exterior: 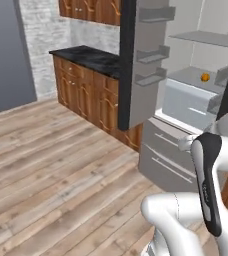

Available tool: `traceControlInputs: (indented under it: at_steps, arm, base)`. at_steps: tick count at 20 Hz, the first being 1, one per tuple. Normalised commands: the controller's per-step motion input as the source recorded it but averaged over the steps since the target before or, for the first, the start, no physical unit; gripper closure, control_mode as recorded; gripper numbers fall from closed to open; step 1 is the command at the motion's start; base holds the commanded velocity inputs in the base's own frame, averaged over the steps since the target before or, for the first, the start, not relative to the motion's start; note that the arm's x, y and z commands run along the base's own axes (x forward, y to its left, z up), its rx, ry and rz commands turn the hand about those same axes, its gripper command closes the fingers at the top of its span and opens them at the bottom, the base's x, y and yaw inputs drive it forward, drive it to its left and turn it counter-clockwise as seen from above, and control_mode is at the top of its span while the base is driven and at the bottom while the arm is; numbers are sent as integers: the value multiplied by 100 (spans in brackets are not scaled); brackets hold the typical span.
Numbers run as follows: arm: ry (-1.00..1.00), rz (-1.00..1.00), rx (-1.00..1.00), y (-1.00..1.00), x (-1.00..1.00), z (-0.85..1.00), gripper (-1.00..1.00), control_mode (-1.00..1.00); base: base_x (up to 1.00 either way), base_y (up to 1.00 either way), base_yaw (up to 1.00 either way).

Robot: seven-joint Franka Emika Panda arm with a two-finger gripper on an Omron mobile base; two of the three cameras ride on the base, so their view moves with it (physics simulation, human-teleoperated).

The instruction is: Retrieve the banana and orange from the fridge and place them into the bowl on the dining table.

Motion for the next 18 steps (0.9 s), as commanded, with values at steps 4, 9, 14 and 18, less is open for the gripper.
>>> traceControlInputs:
  at_steps: [4,9,14,18]
  arm:
    - [0,0,0,0,0,0,-100,100]
    - [0,0,0,0,0,0,-100,100]
    - [0,0,0,0,0,0,-100,100]
    - [0,0,0,0,0,0,-100,100]
  base:
    - [28,9,-48]
    - [30,20,-54]
    - [61,80,-49]
    - [65,99,-47]
